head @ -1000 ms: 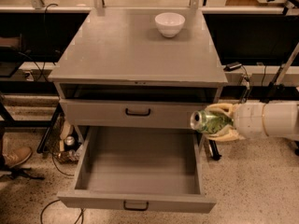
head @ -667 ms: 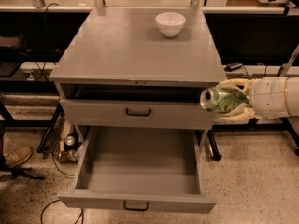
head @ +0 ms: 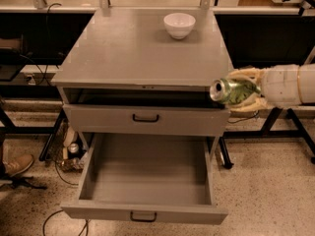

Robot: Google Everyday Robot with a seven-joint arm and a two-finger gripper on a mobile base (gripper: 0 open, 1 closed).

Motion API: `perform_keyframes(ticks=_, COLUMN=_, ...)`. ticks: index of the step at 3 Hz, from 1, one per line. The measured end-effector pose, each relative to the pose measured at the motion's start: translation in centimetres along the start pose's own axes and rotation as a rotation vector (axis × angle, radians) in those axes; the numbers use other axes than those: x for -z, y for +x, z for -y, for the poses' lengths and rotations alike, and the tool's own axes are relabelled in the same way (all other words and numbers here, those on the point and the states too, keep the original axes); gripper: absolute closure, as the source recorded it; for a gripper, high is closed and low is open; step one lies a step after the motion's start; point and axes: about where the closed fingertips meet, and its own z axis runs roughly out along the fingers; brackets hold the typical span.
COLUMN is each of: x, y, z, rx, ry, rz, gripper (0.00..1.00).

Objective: Pick green can from middle drawer and place on counter

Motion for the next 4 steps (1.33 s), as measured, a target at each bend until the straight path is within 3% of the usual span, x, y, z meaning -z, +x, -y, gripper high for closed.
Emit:
perform_keyframes(ticks=1, x=-3.4, y=1.4, z=2.2, rx=0.053, ry=-0.115, rz=0.074, gripper=1.0)
perform_keyframes(ticks=2, x=-5.9, y=1.0, z=5.8, rx=0.149, ry=-0.206, rz=0.07, gripper=1.0)
perform_keyframes(ticks=3, x=-5.7, y=0.4, z=11.2, rx=0.241, ry=-0.169, rz=0.013, gripper=1.0)
perform_keyframes(ticks=4, x=-6.1, y=-0.1, z=15.0, rx=0.299, ry=-0.153, rz=-0.048, gripper=1.0)
